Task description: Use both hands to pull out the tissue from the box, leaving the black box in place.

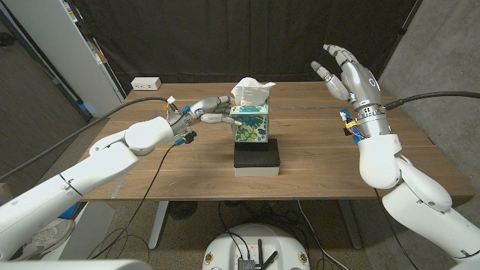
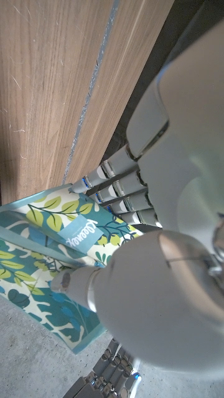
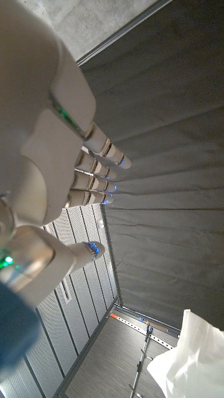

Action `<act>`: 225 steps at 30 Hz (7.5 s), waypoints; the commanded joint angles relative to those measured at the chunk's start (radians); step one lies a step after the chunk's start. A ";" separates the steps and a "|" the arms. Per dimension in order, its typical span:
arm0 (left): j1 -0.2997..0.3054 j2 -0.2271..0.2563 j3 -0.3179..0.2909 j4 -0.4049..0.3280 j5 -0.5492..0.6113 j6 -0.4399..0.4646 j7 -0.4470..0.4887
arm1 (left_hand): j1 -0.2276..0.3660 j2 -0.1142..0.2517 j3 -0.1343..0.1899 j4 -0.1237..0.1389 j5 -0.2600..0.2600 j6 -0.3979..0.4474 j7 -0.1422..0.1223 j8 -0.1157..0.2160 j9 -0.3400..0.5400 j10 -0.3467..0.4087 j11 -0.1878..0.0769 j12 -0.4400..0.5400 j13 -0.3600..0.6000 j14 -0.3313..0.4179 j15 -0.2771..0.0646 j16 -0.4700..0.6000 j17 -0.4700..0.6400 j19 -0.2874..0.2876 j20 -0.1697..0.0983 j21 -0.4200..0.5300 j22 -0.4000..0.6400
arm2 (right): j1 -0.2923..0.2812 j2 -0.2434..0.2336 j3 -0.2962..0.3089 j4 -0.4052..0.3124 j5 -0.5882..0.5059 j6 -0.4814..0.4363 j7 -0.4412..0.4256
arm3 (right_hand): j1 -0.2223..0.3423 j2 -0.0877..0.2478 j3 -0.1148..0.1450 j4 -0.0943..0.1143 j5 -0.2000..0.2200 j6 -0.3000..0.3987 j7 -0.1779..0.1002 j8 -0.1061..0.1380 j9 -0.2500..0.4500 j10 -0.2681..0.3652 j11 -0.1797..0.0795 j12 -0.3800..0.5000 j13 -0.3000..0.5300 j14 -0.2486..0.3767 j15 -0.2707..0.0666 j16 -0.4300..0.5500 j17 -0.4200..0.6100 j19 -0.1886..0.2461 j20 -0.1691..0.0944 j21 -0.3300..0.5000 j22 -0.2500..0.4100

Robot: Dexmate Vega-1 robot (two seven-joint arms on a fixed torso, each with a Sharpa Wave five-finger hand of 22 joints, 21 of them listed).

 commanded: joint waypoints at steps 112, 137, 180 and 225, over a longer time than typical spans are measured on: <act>0.050 0.013 -0.029 -0.017 -0.007 -0.029 0.013 | -0.017 0.018 0.020 0.004 0.005 0.001 0.003 0.013 -0.004 0.009 0.005 -0.012 0.015 0.011 -0.121 -0.006 0.001 0.001 -0.005 -0.016 0.003 | 0.167 -0.022 -0.199 -0.002 -0.115 0.154 0.344 | 0.092 0.023 0.054 -0.048 0.021 0.124 -0.049 0.018 0.011 0.015 -0.020 -0.001 0.006 0.021 -0.066 0.010 0.003 0.024 0.052 0.003 0.003; 0.042 0.009 -0.021 -0.016 -0.010 -0.017 0.013 | -0.028 0.025 0.027 0.007 0.005 -0.001 0.006 0.011 -0.008 0.007 0.007 -0.014 0.017 0.010 -0.120 -0.008 0.001 0.001 -0.005 -0.019 0.003 | 0.190 0.008 -0.281 0.037 -0.313 0.112 0.219 | 0.432 -0.035 0.099 -0.084 0.022 0.480 -0.103 0.127 0.033 0.072 -0.118 0.008 0.005 0.074 -0.110 0.003 -0.011 0.113 0.021 0.014 0.003; 0.075 0.035 -0.042 -0.046 -0.014 -0.016 0.020 | -0.044 0.032 0.039 0.004 0.004 0.001 0.007 0.010 -0.014 0.008 0.009 -0.016 0.020 0.010 -0.119 -0.010 -0.001 0.003 -0.007 -0.022 0.003 | 0.243 0.059 -0.375 0.175 -0.576 0.136 -0.159 | 0.726 -0.095 0.026 -0.063 -0.013 0.700 -0.169 0.285 0.094 0.218 -0.177 0.013 0.013 0.147 -0.183 0.032 0.010 0.199 -0.051 0.023 0.006; 0.028 0.039 -0.029 0.009 -0.040 -0.027 -0.043 | -0.053 0.028 0.052 -0.001 0.004 -0.001 0.007 0.008 -0.017 0.007 0.011 -0.017 0.024 0.010 -0.120 -0.012 -0.002 0.004 -0.008 -0.025 0.003 | 0.465 0.156 -0.440 0.321 -0.532 0.149 -0.257 | 0.745 -0.085 -0.017 -0.057 -0.010 0.702 -0.184 0.296 0.090 0.238 -0.177 0.009 0.016 0.149 -0.186 0.040 0.022 0.203 -0.062 0.020 0.007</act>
